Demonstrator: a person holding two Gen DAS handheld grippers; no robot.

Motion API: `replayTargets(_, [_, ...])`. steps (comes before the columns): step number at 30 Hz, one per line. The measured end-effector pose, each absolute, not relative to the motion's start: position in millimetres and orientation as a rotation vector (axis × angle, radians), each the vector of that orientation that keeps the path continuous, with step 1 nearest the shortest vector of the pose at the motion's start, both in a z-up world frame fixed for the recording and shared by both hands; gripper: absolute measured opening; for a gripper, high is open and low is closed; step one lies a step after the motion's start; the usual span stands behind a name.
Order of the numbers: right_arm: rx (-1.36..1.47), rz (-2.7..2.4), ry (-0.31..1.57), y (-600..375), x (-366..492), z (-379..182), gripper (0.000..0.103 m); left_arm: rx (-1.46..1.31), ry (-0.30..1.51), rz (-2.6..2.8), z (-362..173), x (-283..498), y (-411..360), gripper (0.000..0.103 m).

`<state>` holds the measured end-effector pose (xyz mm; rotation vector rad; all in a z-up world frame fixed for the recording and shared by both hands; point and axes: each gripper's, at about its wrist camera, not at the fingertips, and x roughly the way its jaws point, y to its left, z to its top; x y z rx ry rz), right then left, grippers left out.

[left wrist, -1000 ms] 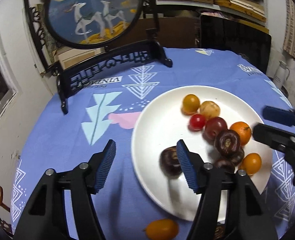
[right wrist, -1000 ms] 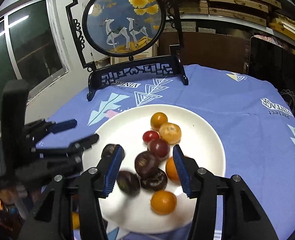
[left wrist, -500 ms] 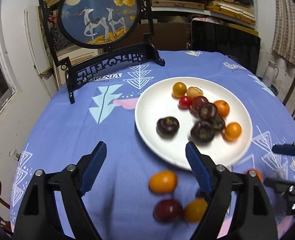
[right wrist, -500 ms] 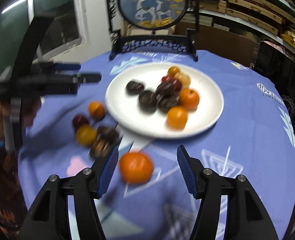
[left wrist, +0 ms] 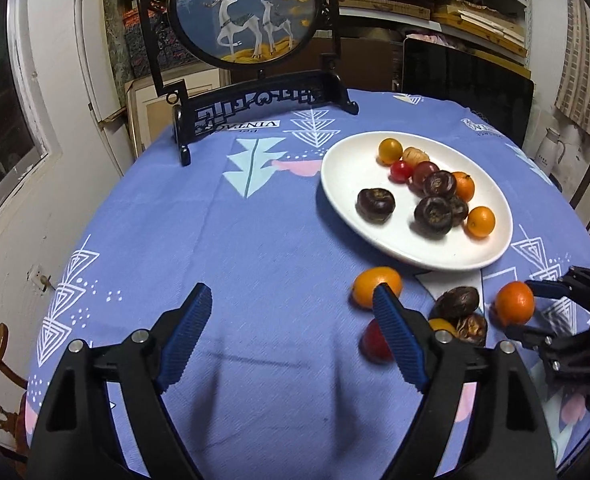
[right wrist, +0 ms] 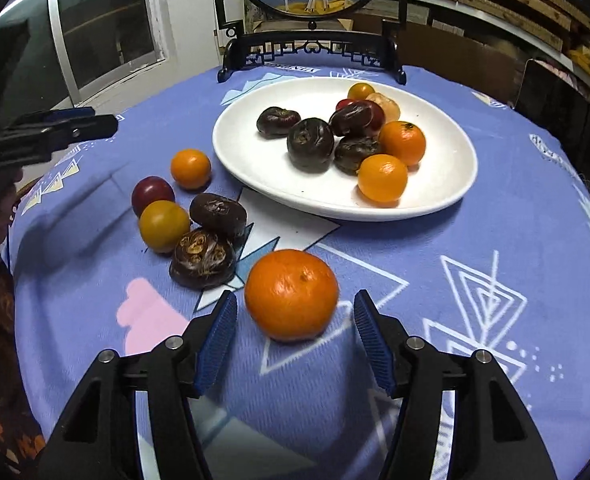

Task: Organize fruits
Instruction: 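Grasp a red plum with the left tool while the right tool grasps a tangerine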

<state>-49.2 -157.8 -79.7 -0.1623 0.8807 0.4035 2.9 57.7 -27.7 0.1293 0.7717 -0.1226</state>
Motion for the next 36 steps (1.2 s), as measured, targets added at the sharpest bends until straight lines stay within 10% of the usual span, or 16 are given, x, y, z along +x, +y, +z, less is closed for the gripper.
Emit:
replayTargets(1, [-0.156,0.406,0.888,-157.2,-47.3,-81.1,0.047,0.134,0.774,-0.125,-29.4,1.8,57.9,0.080])
replayTargets(18, [-0.119,0.416,0.881,-171.7,-62.9,-74.3,0.046,0.374,0.837,-0.322,-88.5,8.1,3.3,0.078])
replayTargets(21, [-0.124,0.419,0.883,-171.1,-64.3,-74.6,0.046,0.330,0.874,-0.361,-89.7,20.9,-1.7,0.059])
replayTargets(22, [-0.124,0.418,0.883,-170.9,-64.4,-74.9,0.046,0.300,0.904,-0.403,-90.9,22.8,-3.6,0.038])
replayTargets(36, [-0.097,0.415,0.824,-168.6,-67.6,-54.3,0.046,0.307,0.754,-0.235,-40.0,-2.4,-6.5,0.037])
